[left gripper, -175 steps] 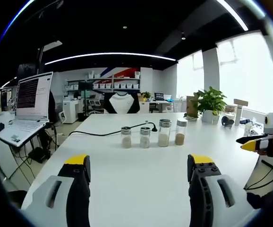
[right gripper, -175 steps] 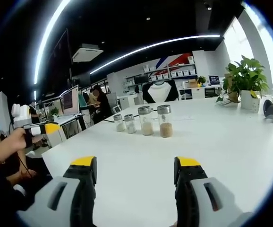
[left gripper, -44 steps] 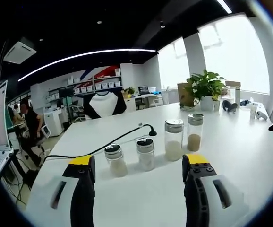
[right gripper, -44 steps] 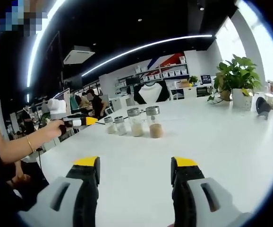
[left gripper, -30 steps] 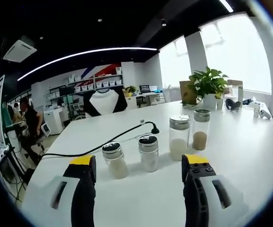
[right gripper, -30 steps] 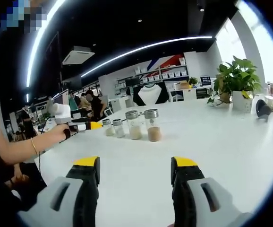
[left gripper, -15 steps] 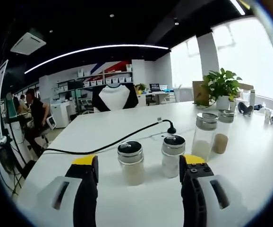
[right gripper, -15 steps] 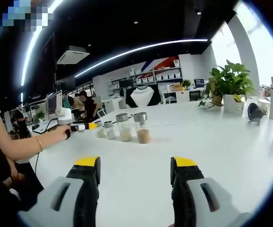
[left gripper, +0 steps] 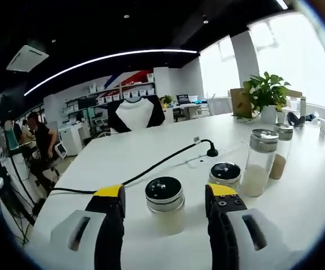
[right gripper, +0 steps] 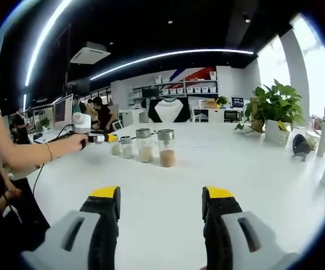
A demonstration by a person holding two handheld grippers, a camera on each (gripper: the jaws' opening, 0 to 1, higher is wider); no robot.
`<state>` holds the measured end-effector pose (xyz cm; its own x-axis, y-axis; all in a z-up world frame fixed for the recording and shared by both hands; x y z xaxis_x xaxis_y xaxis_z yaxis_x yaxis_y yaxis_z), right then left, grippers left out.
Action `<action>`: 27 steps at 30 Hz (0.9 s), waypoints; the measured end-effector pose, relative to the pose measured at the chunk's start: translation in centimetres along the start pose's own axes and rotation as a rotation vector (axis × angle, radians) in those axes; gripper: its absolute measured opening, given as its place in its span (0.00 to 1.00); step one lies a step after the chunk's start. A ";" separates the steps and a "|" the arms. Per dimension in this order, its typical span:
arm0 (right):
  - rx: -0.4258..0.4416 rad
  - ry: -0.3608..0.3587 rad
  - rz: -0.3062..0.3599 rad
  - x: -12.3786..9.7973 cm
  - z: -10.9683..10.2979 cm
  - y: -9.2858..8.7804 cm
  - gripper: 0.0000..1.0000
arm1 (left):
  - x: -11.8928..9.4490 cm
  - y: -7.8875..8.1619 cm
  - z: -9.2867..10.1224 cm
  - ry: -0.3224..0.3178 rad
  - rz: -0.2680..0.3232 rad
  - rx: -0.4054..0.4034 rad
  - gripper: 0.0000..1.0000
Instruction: Rotate the seasoning bottle until the label or dispensing opening points toward the visible target arrow and the bottle remains upright within the marked orientation range
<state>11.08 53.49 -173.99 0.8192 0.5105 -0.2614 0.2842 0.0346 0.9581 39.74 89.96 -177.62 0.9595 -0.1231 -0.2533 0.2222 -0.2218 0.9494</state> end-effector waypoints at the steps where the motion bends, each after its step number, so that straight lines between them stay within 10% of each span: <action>1: 0.001 0.002 -0.008 0.1 0.1 -0.1 0.57 | 0.1 -0.1 0.1 0.000 0.001 0.008 0.59; 27: 0.043 -0.004 -0.005 0.1 0.9 -0.2 0.52 | 1.9 -0.7 0.6 -0.020 -0.033 0.024 0.47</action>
<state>11.55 52.72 -174.35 0.8197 0.5069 -0.2668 0.3093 0.0003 0.9510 41.29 89.33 -178.91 0.9480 -0.1343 -0.2885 0.2494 -0.2495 0.9357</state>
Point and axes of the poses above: the point that each gripper's makers call its tool centre point, and the gripper's own axes: x roughly forward along the fingers, z roughly to its right, y roughly out of its top, the point moved 5 cm from there along -x, roughly backward along the fingers, and after that the axes turned 10 degrees about y, right-handed, at the moved point
